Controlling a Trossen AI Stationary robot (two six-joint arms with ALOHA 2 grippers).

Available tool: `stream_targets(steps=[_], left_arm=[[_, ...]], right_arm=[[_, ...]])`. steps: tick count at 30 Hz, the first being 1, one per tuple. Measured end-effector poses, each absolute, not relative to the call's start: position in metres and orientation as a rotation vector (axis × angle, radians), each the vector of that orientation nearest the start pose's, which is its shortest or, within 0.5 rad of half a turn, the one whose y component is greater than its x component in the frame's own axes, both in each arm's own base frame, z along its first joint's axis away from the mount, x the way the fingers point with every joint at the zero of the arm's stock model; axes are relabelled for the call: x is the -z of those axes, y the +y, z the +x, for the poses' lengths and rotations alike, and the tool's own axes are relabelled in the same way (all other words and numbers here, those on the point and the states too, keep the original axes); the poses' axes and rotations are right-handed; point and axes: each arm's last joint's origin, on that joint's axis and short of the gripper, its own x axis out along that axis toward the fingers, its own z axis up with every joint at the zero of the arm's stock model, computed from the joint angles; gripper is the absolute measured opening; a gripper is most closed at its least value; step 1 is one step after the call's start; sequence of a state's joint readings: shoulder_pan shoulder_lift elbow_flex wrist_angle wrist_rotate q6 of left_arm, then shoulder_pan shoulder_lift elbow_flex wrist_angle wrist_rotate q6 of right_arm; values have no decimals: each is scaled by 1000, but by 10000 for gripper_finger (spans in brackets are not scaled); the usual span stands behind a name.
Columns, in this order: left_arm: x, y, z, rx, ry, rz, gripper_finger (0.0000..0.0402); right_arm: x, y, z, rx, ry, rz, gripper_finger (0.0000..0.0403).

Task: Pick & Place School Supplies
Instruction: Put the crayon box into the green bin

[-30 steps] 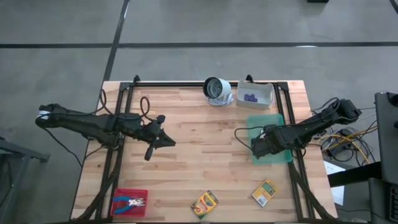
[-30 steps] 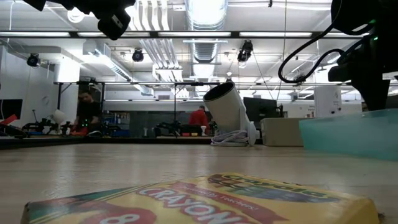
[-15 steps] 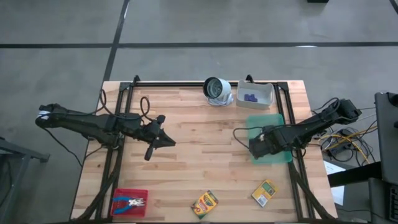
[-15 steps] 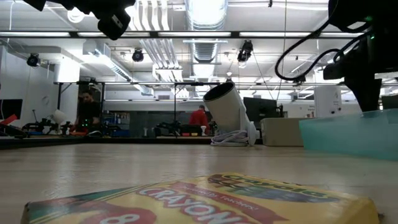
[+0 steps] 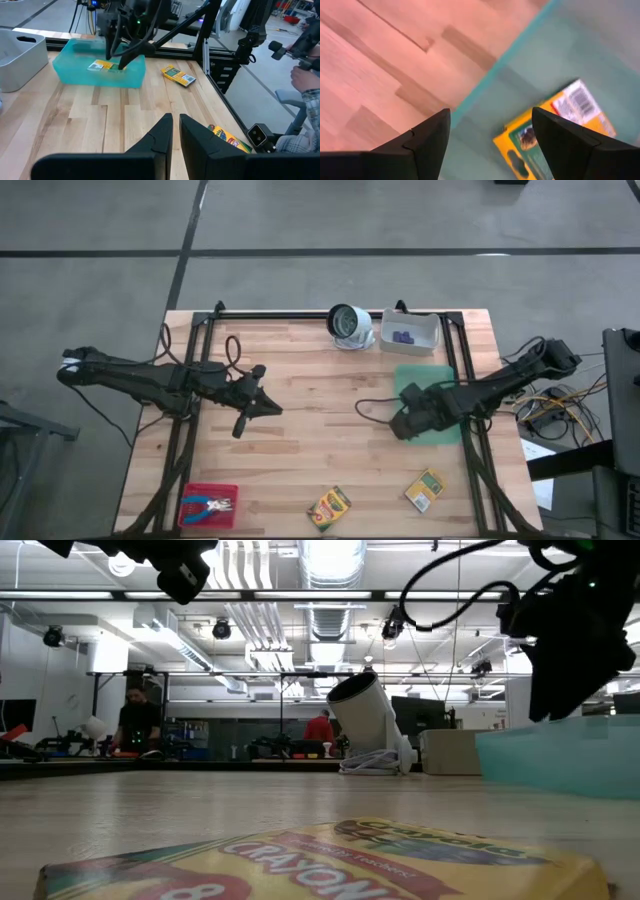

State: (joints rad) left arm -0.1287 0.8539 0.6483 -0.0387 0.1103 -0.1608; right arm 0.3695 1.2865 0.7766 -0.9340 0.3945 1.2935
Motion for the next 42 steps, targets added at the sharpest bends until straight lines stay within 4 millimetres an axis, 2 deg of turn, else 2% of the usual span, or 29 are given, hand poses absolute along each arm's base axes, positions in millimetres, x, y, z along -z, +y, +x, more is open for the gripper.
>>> stream_targets(steps=[4,9,14,21,24,29,37,42], left_arm=[[-288,-28,190,218,264,-157,37],[-288,-28,190,218,264,-157,37],[-288,-28,190,218,264,-157,37],[-288,-28,190,218,264,-157,37],[-288,-28,190,218,264,-157,37],[-288,-28,190,218,264,-157,37],[-288,-28,190,218,263,-157,37],[-288,-28,190,218,263,-157,37]], right_arm=[[-204,64,194,806,1002,504,262],[-220,71,199,766,950,528,241],[-231,83,200,739,910,593,217],[-235,104,202,669,815,754,188],[-236,115,199,618,802,764,184],[-236,139,183,566,818,834,195],[-232,168,144,646,807,1025,227],[-221,184,134,693,847,1071,247]])
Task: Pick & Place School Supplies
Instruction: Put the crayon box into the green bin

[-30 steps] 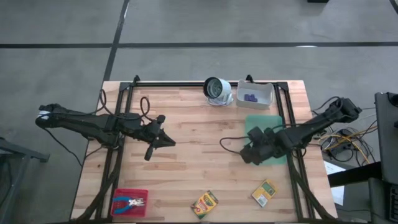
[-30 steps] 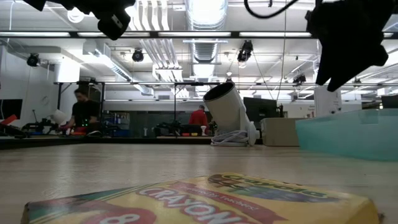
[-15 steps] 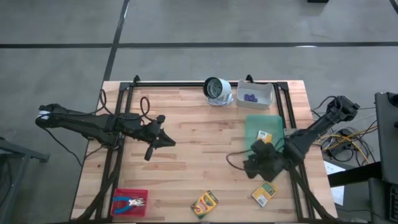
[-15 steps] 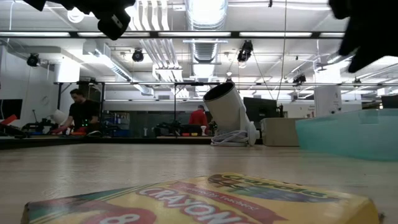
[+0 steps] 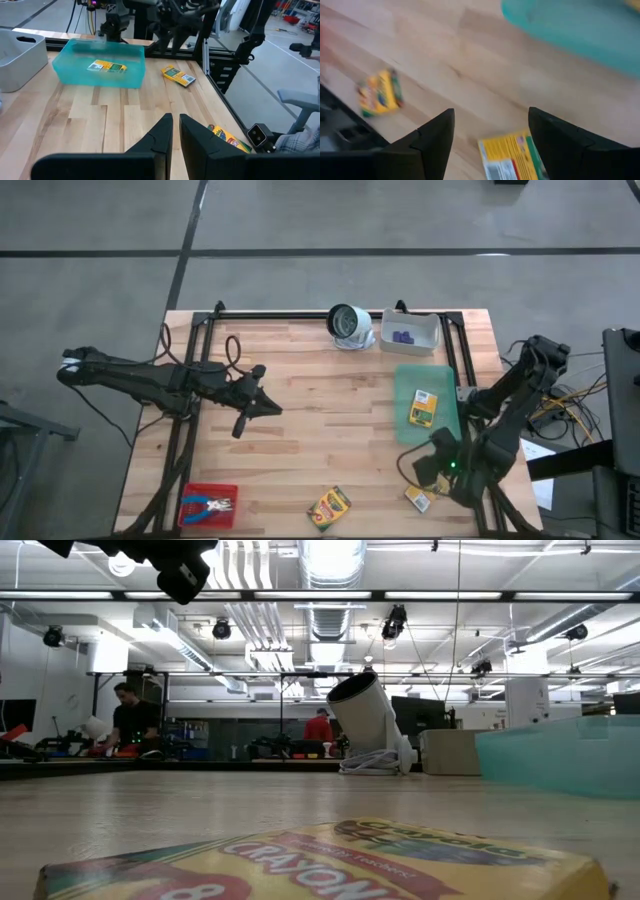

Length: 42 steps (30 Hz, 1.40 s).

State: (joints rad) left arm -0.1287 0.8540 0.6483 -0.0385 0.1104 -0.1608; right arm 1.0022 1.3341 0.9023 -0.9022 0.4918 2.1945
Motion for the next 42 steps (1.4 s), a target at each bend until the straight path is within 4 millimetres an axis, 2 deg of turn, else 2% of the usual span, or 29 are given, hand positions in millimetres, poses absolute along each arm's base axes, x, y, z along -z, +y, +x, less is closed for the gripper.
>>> stream_targets(steps=[4,10,16,19,23,31,42], left_arm=[[-287,-28,190,217,269,-157,37],[-287,-28,190,217,269,-157,37],[-287,-28,190,217,269,-157,37],[-287,-28,190,217,269,-157,37],[-287,-28,190,217,269,-157,37],[-287,-28,190,218,271,-157,37],[-287,-28,190,217,271,-157,37]], right_arm=[[-219,201,137,742,996,1056,246],[-225,218,140,887,1171,860,226],[-220,247,147,922,1195,756,215],[-212,259,149,927,1146,677,215],[-208,274,149,933,1101,664,215],[-216,270,138,967,1052,663,215],[-205,255,116,892,1058,666,215]])
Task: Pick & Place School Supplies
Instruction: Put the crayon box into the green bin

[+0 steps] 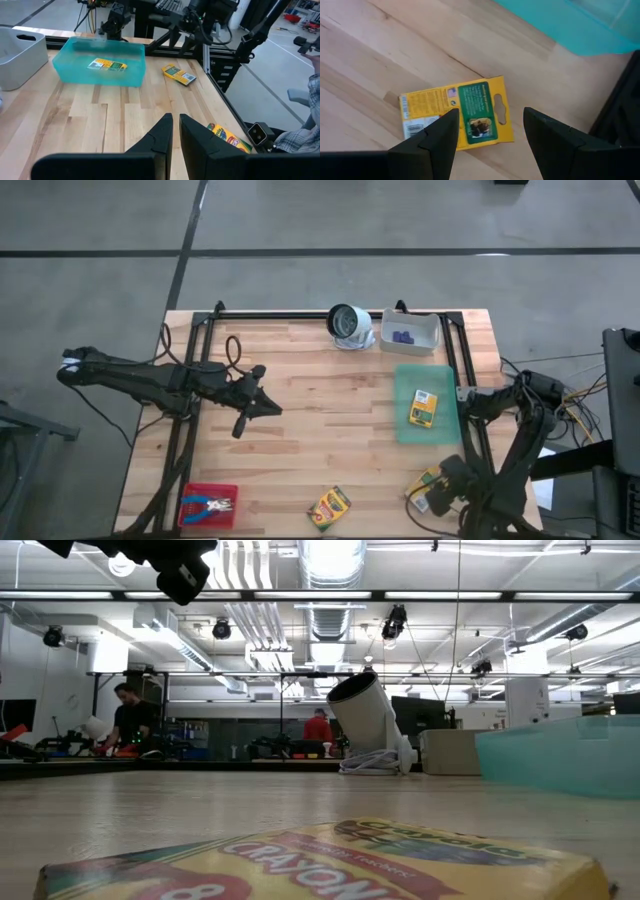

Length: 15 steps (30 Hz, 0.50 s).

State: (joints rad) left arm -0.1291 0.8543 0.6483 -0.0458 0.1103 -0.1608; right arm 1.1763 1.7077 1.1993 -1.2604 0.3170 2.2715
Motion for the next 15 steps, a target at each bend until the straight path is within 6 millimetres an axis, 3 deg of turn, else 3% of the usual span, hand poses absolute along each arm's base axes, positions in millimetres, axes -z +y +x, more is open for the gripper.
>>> stream_targets(steps=[15], left_arm=[[-287,-28,190,217,271,-157,37]], right_arm=[[-174,217,95,736,1101,867,215]])
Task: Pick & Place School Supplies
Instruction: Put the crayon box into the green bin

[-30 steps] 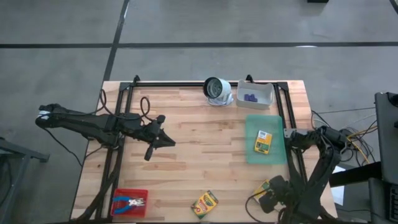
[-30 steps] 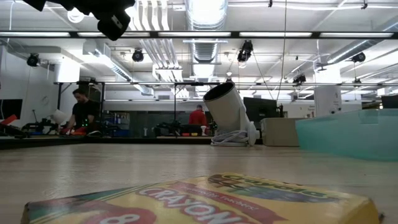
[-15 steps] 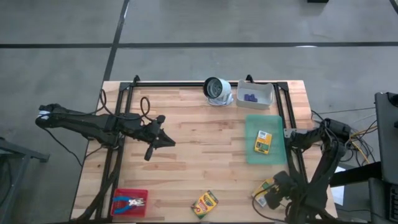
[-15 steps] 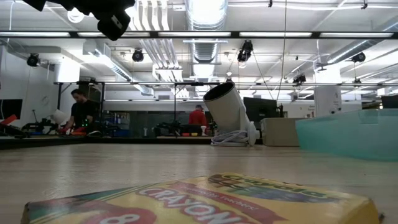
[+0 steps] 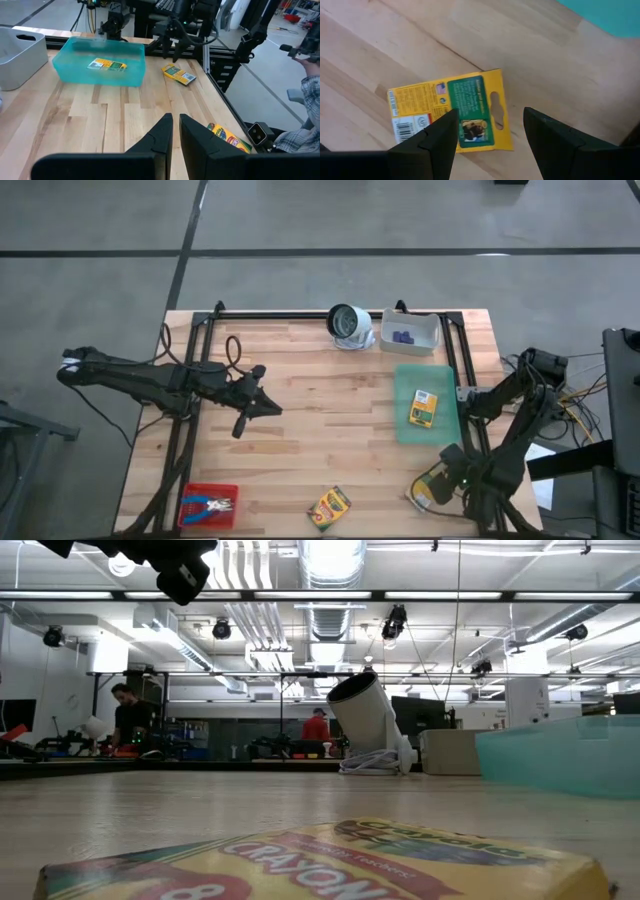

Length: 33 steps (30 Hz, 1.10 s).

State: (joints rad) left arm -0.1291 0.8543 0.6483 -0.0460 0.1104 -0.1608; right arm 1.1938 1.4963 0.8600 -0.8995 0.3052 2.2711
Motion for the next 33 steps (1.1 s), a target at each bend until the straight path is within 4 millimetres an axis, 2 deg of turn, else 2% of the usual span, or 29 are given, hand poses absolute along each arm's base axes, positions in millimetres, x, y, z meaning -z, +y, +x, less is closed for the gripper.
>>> stream_targets(steps=[7,24,33], left_arm=[[-287,-28,190,217,271,-157,37],[-287,-28,190,217,271,-157,37],[-287,-28,190,217,271,-157,37]], right_arm=[[-165,204,90,691,1131,916,215],[-149,199,87,661,1168,916,215],[-148,198,88,663,1165,922,214]])
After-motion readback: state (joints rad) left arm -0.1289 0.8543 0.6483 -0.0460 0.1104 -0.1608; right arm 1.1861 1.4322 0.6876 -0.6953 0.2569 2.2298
